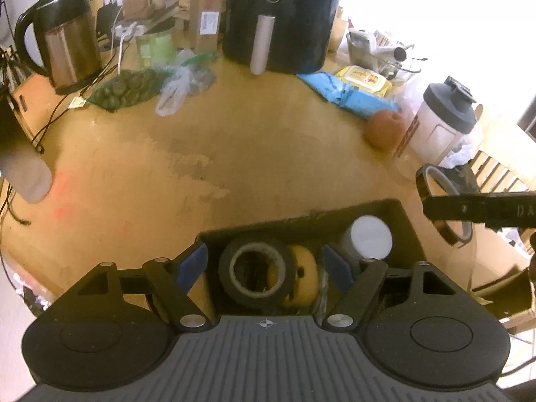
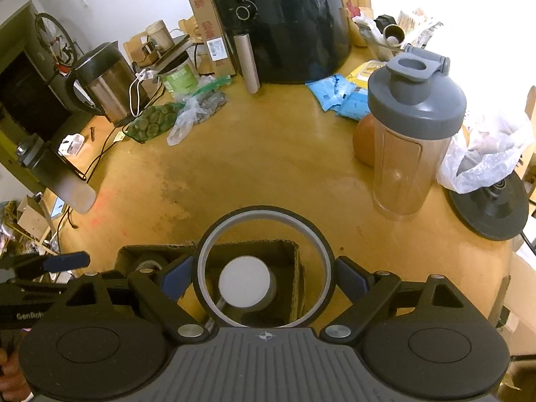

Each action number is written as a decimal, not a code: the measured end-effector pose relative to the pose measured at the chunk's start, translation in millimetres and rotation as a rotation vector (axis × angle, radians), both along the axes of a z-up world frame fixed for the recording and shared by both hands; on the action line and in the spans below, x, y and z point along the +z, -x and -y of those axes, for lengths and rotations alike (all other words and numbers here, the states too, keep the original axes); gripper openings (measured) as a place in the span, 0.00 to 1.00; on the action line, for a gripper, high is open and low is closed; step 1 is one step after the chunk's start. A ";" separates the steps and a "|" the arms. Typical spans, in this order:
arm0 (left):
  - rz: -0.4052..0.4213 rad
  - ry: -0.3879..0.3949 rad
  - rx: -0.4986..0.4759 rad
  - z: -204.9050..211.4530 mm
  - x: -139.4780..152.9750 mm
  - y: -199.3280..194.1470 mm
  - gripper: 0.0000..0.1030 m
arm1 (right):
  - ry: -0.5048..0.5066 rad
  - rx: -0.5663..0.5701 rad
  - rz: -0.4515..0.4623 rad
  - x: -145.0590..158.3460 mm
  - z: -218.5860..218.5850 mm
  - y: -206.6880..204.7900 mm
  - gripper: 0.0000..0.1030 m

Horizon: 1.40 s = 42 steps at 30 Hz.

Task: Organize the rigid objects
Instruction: 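Lower the tape ring into the box and open the right gripper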

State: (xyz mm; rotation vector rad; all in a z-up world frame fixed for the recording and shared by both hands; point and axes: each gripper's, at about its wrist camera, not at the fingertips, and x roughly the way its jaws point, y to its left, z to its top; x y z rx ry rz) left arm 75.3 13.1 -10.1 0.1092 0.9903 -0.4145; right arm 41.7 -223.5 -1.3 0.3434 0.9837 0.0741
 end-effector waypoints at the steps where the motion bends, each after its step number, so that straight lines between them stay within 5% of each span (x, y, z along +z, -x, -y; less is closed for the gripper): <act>1: -0.005 0.000 0.004 -2.2 -0.6 2.0 0.74 | -0.001 0.000 -0.002 -0.5 -0.5 -0.2 0.88; 33: -0.047 0.015 0.192 -82.5 -6.5 26.2 0.73 | -0.046 0.249 0.032 6.0 -96.0 -18.3 0.88; 38: -0.054 0.024 0.227 -94.2 -7.5 30.5 0.73 | -0.033 0.307 -0.077 -9.0 -114.1 -27.6 0.89; 42: -0.059 0.028 0.249 -100.4 -8.4 32.8 0.73 | -0.024 0.323 -0.079 -10.4 -121.1 -24.4 0.95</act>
